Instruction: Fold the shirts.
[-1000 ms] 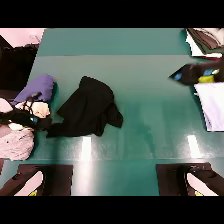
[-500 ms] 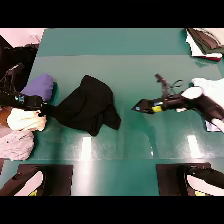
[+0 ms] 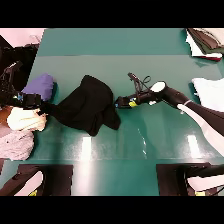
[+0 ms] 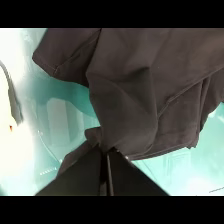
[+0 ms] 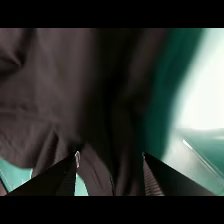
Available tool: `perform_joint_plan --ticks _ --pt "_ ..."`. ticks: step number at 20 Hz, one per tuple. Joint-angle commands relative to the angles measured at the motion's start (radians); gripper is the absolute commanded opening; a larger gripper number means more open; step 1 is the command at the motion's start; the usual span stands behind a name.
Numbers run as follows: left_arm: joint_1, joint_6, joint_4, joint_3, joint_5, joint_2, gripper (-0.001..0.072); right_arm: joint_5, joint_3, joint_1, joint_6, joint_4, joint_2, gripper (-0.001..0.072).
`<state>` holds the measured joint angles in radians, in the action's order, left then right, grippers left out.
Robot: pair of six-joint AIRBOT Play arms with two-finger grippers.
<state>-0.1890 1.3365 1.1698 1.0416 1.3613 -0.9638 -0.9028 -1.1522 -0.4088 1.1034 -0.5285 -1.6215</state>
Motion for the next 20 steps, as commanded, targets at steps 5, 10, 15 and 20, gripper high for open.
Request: perform_joint_plan --ticks 5,10,15,20 --pt "-0.001 0.000 0.000 0.001 -0.001 0.001 0.0026 0.034 -0.122 -0.032 -0.006 0.002 -0.096 0.0019" --pt "-0.001 0.020 0.000 0.143 -0.038 0.001 0.0026 0.037 -0.125 0.039 0.010 -0.126 0.038 0.0015" --pt "-0.001 0.026 -0.038 0.566 -0.045 0.001 0.0026 -0.051 -0.221 0.215 0.072 -0.288 0.349 0.0015" --pt "0.000 0.025 -0.224 0.960 -0.045 0.001 0.0026 -0.157 -0.515 0.278 0.080 -0.320 0.535 0.0015"
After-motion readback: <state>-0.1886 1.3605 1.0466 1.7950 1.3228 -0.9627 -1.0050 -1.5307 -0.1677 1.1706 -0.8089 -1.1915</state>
